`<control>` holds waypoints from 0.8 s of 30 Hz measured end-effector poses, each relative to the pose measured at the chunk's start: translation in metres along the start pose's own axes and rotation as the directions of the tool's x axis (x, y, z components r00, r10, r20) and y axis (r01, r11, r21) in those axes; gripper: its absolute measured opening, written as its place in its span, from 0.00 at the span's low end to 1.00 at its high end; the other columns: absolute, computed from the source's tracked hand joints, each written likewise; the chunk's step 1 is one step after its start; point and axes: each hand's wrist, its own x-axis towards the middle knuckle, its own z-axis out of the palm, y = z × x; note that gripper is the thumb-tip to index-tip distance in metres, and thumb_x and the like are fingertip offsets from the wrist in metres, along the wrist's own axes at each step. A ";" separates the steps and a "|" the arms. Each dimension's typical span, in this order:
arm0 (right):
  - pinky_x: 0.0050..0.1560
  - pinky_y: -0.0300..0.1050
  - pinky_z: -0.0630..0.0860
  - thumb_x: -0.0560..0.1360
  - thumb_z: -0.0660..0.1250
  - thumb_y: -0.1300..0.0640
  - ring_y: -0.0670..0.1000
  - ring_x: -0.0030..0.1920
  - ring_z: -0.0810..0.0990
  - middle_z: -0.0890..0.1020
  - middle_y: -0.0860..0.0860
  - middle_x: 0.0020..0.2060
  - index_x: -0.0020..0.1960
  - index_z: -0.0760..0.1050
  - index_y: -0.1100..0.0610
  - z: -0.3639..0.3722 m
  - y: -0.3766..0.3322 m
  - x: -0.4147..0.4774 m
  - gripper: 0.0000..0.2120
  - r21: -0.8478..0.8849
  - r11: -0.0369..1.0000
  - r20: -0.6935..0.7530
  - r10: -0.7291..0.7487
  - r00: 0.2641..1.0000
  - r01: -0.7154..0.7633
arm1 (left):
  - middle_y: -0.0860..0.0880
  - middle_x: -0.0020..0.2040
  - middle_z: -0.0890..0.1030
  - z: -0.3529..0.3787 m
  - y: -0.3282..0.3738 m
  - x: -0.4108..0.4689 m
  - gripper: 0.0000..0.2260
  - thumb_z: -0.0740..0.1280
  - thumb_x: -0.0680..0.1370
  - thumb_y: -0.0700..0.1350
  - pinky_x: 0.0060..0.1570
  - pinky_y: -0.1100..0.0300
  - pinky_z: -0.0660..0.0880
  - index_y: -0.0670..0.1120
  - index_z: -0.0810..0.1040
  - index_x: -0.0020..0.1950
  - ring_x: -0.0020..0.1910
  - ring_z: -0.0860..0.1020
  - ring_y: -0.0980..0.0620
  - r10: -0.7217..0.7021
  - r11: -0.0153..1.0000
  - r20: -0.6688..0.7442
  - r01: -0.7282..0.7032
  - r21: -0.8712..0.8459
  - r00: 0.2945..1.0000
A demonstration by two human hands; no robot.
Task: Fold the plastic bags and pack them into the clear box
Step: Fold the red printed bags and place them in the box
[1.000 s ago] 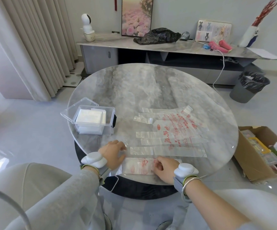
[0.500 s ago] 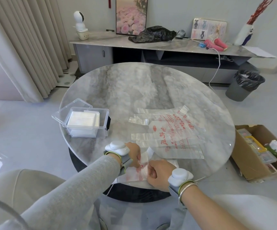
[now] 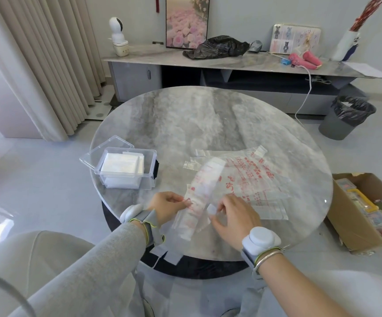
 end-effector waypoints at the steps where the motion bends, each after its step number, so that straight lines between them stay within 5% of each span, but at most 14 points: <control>1: 0.42 0.41 0.66 0.73 0.66 0.47 0.49 0.46 0.72 0.73 0.45 0.45 0.49 0.70 0.51 0.005 -0.002 0.000 0.10 -0.005 0.998 -0.027 -0.070 0.997 0.070 | 0.48 0.35 0.78 -0.001 -0.002 0.001 0.09 0.77 0.71 0.47 0.29 0.64 0.70 0.44 0.80 0.41 0.33 0.73 0.53 -0.063 0.995 -0.009 0.062 -0.082 0.998; 9: 0.40 0.45 0.76 0.57 0.75 0.61 0.53 0.49 0.77 0.74 0.50 0.53 0.57 0.71 0.52 0.040 -0.006 -0.004 0.30 -0.109 0.945 -0.021 -0.311 0.950 0.307 | 0.45 0.42 0.82 0.003 -0.004 0.003 0.07 0.75 0.74 0.43 0.34 0.62 0.77 0.43 0.79 0.45 0.36 0.78 0.51 -0.215 0.881 0.040 0.211 -0.422 0.976; 17: 0.54 0.48 0.78 0.54 0.81 0.55 0.57 0.62 0.74 0.71 0.55 0.64 0.68 0.64 0.53 0.045 0.002 -0.004 0.46 -0.062 0.947 -0.069 -0.318 0.945 0.314 | 0.50 0.35 0.79 0.001 0.003 0.006 0.06 0.70 0.78 0.44 0.24 0.70 0.72 0.42 0.83 0.50 0.27 0.72 0.57 -0.317 0.710 0.270 0.416 -0.568 0.909; 21: 0.60 0.49 0.74 0.59 0.79 0.55 0.55 0.66 0.69 0.68 0.53 0.65 0.68 0.63 0.52 0.045 -0.002 -0.004 0.42 0.000 0.924 -0.173 -0.375 0.911 0.381 | 0.50 0.32 0.80 -0.003 0.003 0.007 0.08 0.70 0.78 0.44 0.25 0.70 0.72 0.42 0.82 0.53 0.24 0.74 0.58 -0.297 0.720 0.288 0.412 -0.559 0.910; 24: 0.55 0.47 0.74 0.63 0.76 0.58 0.54 0.62 0.72 0.72 0.50 0.61 0.62 0.69 0.52 0.043 -0.007 -0.002 0.30 -0.047 0.865 -0.228 -0.495 0.838 0.499 | 0.51 0.29 0.78 0.000 0.000 0.006 0.05 0.68 0.79 0.43 0.22 0.70 0.69 0.41 0.80 0.49 0.20 0.70 0.59 -0.290 0.773 0.252 0.381 -0.508 0.923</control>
